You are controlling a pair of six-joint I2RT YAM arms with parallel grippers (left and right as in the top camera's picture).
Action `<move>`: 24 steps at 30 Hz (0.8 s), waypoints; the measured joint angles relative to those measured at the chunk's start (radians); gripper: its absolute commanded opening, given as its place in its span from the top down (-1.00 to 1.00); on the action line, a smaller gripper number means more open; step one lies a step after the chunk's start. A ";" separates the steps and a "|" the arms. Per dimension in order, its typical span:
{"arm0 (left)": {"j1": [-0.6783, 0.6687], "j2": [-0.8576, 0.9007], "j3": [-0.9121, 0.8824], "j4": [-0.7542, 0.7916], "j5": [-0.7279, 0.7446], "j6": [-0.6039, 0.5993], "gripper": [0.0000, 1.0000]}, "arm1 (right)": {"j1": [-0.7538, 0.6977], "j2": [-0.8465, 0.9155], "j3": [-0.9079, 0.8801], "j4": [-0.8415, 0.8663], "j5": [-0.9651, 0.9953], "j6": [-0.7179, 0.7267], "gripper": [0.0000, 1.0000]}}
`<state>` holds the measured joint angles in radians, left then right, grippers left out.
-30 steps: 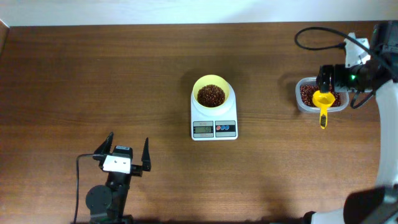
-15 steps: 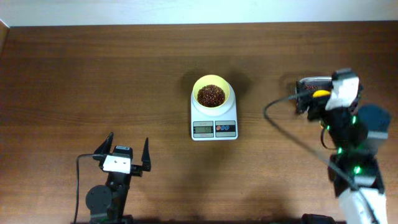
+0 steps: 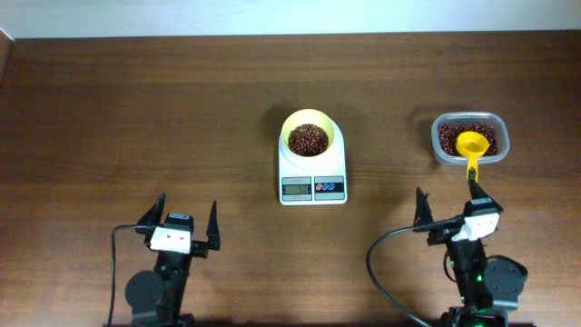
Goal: Scoop item into bowl and weigh 50g on scale
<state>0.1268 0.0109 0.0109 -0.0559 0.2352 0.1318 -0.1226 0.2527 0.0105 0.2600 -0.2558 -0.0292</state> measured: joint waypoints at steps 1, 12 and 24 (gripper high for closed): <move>0.000 0.000 0.000 0.000 0.000 0.000 -0.97 | 0.000 -0.034 0.000 -0.001 0.008 0.002 -0.98; 0.000 0.000 0.000 0.000 0.000 0.000 -0.97 | 0.022 -0.238 0.000 -0.232 0.056 0.003 -0.98; 0.000 0.000 0.000 0.000 0.000 0.000 -0.97 | 0.022 -0.239 0.000 -0.316 0.072 0.002 -0.98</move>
